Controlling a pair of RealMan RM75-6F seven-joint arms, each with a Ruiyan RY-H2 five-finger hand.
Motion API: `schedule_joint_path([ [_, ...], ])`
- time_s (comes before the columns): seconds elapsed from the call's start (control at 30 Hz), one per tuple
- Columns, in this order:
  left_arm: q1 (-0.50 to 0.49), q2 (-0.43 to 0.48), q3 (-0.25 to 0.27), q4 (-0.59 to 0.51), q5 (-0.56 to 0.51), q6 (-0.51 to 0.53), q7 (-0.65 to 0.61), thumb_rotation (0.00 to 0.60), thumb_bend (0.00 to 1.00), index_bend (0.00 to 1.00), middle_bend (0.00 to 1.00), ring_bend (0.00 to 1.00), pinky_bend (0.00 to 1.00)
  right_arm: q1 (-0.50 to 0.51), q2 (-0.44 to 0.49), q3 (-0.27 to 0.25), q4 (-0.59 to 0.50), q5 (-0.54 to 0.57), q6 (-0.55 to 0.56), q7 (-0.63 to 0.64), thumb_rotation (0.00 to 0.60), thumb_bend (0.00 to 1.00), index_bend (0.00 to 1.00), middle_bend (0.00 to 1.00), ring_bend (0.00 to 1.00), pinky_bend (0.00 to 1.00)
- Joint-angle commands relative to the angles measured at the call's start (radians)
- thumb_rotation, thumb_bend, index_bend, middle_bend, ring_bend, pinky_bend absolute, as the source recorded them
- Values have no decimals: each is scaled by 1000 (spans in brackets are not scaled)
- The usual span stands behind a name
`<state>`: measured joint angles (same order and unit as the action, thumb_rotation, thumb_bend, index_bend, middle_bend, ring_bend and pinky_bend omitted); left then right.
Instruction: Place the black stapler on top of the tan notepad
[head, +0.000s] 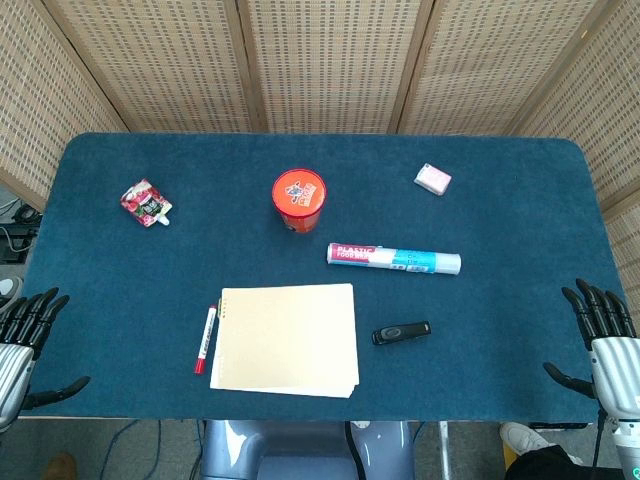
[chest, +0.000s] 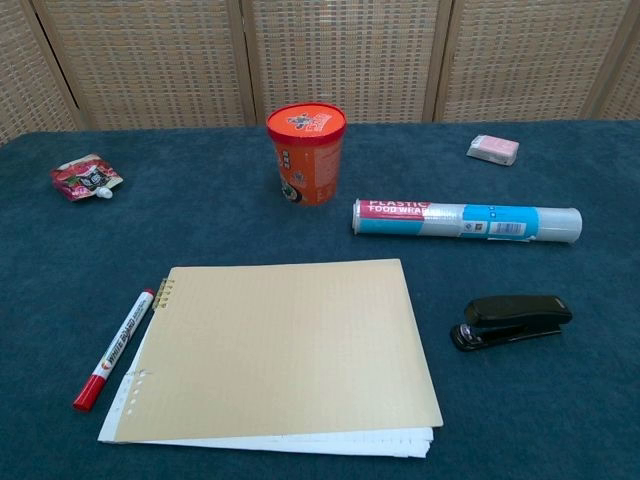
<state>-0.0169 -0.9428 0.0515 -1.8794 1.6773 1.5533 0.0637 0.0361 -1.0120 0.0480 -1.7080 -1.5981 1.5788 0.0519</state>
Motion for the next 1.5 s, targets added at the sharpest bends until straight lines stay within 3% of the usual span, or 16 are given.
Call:
schedule_joint_path([
  [0.03, 1, 1, -1, 0, -1, 2, -4, 600, 0, 0, 0, 0, 0, 1, -1, -1, 1, -1, -2, -2, 600, 0, 0, 0, 0, 0],
  [0.37, 0, 9, -2, -7, 5, 5, -17, 600, 0, 0, 0, 0, 0, 38, -21, -17, 19, -34, -66, 54, 600, 0, 30, 2, 0, 0],
  [0.5, -6, 10, -4, -6, -10, -10, -23, 600, 0, 0, 0, 0, 0, 114, -58, -15, 61, -88, -152, 54, 600, 4, 113, 108, 30, 1],
  [0.67, -16, 10, -13, -12, -36, -31, -21, 600, 0, 0, 0, 0, 0, 246, -100, -9, 64, -122, -327, 80, 600, 152, 219, 258, 175, 109],
  [0.97, -38, 2, -31, -7, -99, -79, -11, 600, 0, 0, 0, 0, 0, 391, -248, 17, 116, -34, -573, -63, 600, 282, 284, 322, 233, 179],
  [1.2, -48, 5, -41, -3, -131, -97, -23, 600, 0, 0, 0, 0, 0, 440, -373, 28, 192, 16, -632, -135, 600, 377, 332, 369, 276, 256],
  [1.5, -55, 3, -43, 0, -147, -112, -18, 600, 0, 0, 0, 0, 0, 477, -481, 34, 300, 65, -655, -204, 600, 413, 361, 395, 303, 280],
])
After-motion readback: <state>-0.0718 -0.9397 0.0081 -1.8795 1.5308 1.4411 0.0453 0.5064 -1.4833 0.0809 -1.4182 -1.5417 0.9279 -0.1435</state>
